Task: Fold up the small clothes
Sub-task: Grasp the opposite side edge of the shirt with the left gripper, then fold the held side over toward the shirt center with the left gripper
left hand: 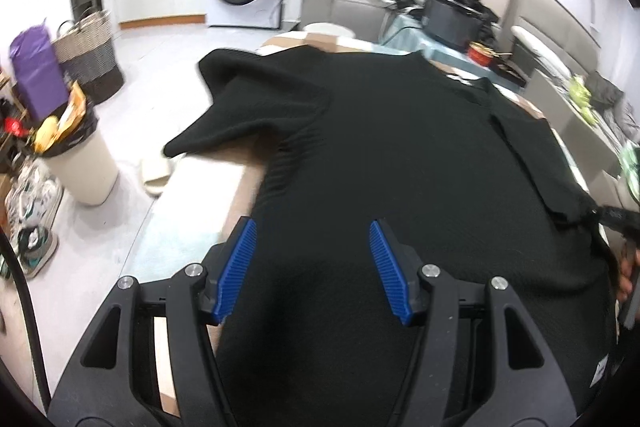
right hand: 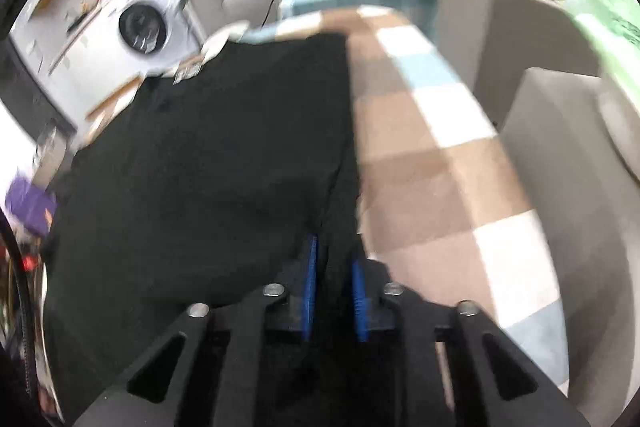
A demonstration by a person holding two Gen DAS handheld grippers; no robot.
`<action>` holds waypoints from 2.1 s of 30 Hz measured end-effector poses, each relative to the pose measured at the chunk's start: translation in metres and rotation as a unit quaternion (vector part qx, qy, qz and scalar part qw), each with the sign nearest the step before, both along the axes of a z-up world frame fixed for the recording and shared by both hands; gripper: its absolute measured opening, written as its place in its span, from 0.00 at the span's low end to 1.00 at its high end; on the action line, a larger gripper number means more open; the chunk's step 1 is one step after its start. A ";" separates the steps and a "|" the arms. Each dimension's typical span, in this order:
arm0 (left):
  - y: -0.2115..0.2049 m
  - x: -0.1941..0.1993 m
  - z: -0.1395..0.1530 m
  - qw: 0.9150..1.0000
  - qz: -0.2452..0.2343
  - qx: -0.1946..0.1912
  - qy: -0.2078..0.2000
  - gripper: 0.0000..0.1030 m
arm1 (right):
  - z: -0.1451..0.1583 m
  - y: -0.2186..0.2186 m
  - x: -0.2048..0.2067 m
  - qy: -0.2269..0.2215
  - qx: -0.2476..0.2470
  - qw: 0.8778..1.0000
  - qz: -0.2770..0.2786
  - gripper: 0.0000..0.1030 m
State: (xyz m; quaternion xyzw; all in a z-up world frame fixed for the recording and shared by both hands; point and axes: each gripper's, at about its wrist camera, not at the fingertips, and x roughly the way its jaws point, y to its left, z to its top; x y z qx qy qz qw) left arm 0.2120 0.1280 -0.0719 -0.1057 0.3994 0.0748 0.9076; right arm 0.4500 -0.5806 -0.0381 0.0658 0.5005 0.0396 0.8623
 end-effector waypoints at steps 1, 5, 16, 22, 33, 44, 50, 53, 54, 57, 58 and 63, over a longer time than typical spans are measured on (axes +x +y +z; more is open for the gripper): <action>0.005 -0.002 -0.001 1.000 0.003 -0.003 0.002 0.55 | 0.002 0.003 -0.004 -0.009 -0.003 1.000 0.011 0.43; 0.012 -0.013 -0.012 1.000 0.012 0.005 0.021 0.55 | 0.011 0.007 -0.018 -0.026 -0.006 0.999 0.026 0.56; 0.008 -0.015 -0.042 0.999 -0.018 0.013 0.043 0.05 | 0.034 0.015 -0.046 -0.062 0.015 0.997 0.040 0.62; 0.000 -0.036 -0.042 0.999 -0.025 0.012 0.044 0.05 | 0.032 0.018 -0.048 -0.063 0.020 0.997 0.039 0.62; 0.070 -0.033 -0.012 0.992 0.092 -0.090 -0.007 0.62 | 0.033 0.018 -0.051 -0.069 0.029 0.996 0.046 0.62; 0.166 0.054 -0.069 0.952 0.200 -0.229 0.044 0.63 | 0.046 0.009 -0.061 -0.088 0.031 0.995 0.022 0.62; 0.172 0.063 -0.066 0.945 0.198 -0.260 -0.005 0.15 | 0.049 0.006 -0.067 -0.093 0.029 0.995 0.013 0.62; 0.160 0.067 -0.040 0.956 0.190 -0.220 -0.044 0.11 | 0.049 0.004 -0.069 -0.093 0.032 0.995 0.009 0.62; 0.152 0.066 -0.028 0.960 0.186 -0.205 -0.051 0.11 | 0.048 0.004 -0.070 -0.094 0.032 0.995 0.009 0.62; 0.111 0.081 0.016 0.980 0.136 -0.114 -0.087 0.10 | 0.047 0.002 -0.074 -0.093 0.036 0.995 0.007 0.62; 0.098 0.082 0.029 0.984 0.116 -0.093 -0.098 0.10 | 0.047 0.001 -0.075 -0.092 0.037 0.995 0.008 0.62; -0.037 0.113 0.069 0.991 -0.086 -0.005 -0.100 0.13 | 0.048 -0.005 -0.079 -0.090 0.035 0.995 0.005 0.62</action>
